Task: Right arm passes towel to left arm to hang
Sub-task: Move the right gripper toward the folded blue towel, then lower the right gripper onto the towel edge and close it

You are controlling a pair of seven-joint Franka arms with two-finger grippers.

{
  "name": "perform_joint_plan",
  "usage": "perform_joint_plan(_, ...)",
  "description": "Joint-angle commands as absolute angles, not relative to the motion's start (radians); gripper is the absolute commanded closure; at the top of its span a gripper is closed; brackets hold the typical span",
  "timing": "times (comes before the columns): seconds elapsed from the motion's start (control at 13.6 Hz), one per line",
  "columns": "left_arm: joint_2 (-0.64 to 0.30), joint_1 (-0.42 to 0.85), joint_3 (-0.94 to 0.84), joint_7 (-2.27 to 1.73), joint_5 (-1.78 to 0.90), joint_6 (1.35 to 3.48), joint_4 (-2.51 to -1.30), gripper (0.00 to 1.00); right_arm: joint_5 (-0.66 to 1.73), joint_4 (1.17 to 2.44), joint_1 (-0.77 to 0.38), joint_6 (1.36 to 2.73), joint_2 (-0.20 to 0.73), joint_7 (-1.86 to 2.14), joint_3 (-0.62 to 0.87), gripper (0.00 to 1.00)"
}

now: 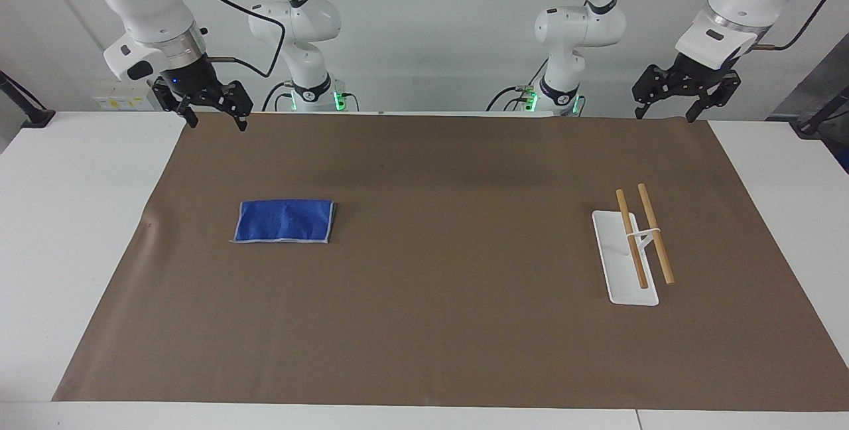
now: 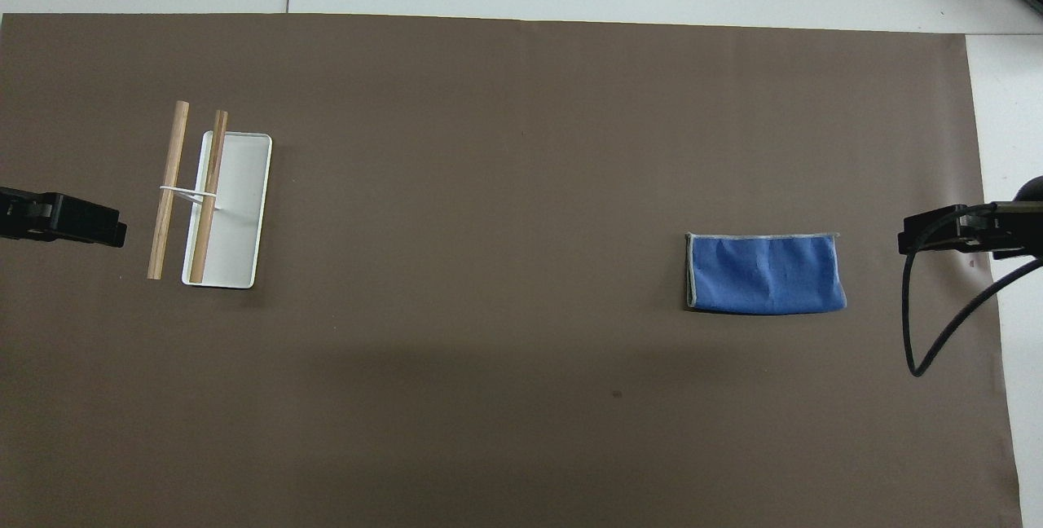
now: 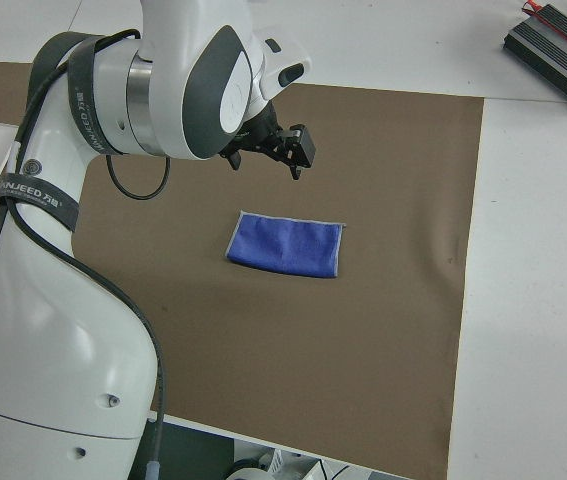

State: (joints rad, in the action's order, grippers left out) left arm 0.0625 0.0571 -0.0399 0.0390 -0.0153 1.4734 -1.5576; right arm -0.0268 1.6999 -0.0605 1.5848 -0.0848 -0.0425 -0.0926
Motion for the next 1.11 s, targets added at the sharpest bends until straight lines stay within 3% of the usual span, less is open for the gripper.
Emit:
perform_joint_plan(0.0,0.089,0.048,-0.048,0.031,0.005,1.467,-1.585,0.00,-0.025,1.770,-0.057,1.663,-0.117,-0.023,-0.087,0.00)
perform_joint_plan(0.22,0.087,0.048,-0.048,0.031,0.005,1.468,-1.585,0.00,-0.021,1.840,-0.058,1.748,-0.114,0.001,-0.084,0.00)
perform_joint_plan(0.44,0.087,0.048,-0.048,0.031,0.005,1.467,-1.585,0.00,-0.021,2.015,-0.084,1.977,-0.098,0.034,-0.084,0.00)
perform_joint_plan(0.66,0.087,0.048,-0.049,0.031,0.005,1.468,-1.585,0.00,-0.021,2.040,-0.106,2.129,0.029,0.032,-0.084,0.00)
perform_joint_plan(1.03,0.089,0.048,-0.048,0.031,0.005,1.466,-1.585,0.00,-0.020,2.134,-0.126,2.397,0.142,0.047,-0.084,0.00)
